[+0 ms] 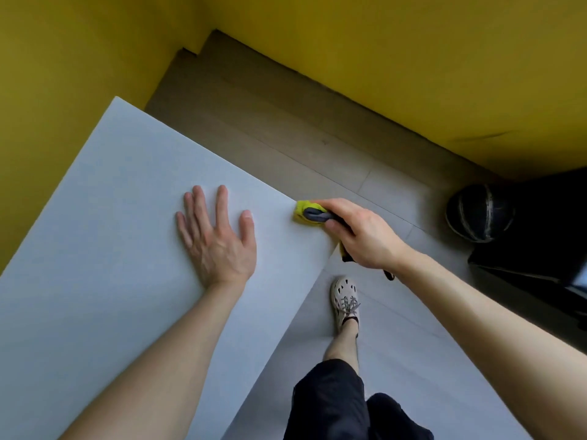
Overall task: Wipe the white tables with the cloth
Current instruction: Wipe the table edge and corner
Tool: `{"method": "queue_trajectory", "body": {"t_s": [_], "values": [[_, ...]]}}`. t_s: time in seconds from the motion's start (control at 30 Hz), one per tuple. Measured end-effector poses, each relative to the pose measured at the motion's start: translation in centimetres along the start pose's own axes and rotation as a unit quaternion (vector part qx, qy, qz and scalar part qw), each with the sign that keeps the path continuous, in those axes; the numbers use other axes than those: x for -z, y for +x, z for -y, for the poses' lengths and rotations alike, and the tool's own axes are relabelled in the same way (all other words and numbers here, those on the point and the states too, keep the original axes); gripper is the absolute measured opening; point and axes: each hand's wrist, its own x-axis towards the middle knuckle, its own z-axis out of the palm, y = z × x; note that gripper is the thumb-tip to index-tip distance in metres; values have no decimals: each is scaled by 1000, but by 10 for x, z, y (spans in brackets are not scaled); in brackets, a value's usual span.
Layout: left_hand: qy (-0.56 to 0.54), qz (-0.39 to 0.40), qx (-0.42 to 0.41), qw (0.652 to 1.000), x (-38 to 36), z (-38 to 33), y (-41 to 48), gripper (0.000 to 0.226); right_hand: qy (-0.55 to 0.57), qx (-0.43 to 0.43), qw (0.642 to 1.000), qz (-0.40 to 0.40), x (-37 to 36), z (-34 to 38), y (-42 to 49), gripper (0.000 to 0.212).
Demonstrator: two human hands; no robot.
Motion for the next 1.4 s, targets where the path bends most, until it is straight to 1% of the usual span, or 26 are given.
{"method": "queue_trajectory", "body": {"t_s": [0.13, 0.2, 0.27, 0.33, 0.4, 0.43, 0.47, 0.57, 0.63, 0.67, 0.8, 0.87, 0.97, 1.03, 1.1, 1.17, 1.23, 1.3, 1.33, 1.4], "values": [[4, 11, -6, 1000, 0, 0, 1, 59, -12, -68, 997, -32, 11, -18, -60, 42], [3, 17, -10, 1000, -1, 2, 1, 61, -9, -91, 993, -69, 2, -14, -75, 42], [-4, 29, -11, 1000, -2, 4, 3, 64, 21, -121, 983, -133, -17, -3, -90, 42], [-31, 59, -26, 997, -1, 10, 7, 67, 90, -161, 957, -224, -43, 17, -101, 43], [-59, 92, -90, 990, 5, 20, 3, 65, 169, -171, 916, -321, -75, 42, -108, 44], [-70, 107, -141, 982, 10, 27, -3, 63, 189, -161, 899, -360, -94, 54, -108, 46], [-79, 121, -192, 971, 17, 36, -12, 60, 193, -150, 890, -384, -116, 65, -105, 48], [-80, 139, -318, 935, 42, 73, -55, 55, 203, -149, 886, -390, -188, 92, -97, 58], [-69, 141, -370, 916, 51, 96, -76, 57, 208, -157, 868, -423, -223, 106, -97, 61], [-63, 140, -381, 912, 52, 104, -82, 58, 209, -153, 861, -439, -235, 110, -98, 60], [-67, 119, -376, 916, 50, 109, -88, 59, 197, -123, 855, -463, -241, 101, -94, 56], [-68, 114, -378, 916, 48, 109, -89, 59, 208, -121, 848, -473, -219, 88, -74, 56], [-76, 110, -380, 915, 45, 112, -91, 60, 248, -135, 822, -495, -171, 70, -38, 59], [-75, 107, -381, 915, 44, 111, -90, 60, 246, -132, 816, -506, -155, 64, -27, 60], [-71, 105, -383, 915, 44, 111, -90, 60, 247, -125, 815, -509, -171, 69, -36, 60], [-68, 101, -386, 915, 44, 110, -91, 60, 252, -116, 813, -512, -213, 90, -65, 58], [-62, 103, -385, 915, 44, 110, -91, 60, 258, -114, 821, -497, -265, 114, -99, 59], [-65, 102, -384, 916, 44, 110, -92, 60, 257, -110, 833, -477, -296, 129, -123, 60], [-64, 102, -382, 916, 44, 110, -92, 59, 257, -109, 836, -473, -295, 128, -123, 60], [-63, 102, -382, 916, 45, 110, -91, 59, 259, -111, 835, -473, -266, 114, -106, 60]]}}
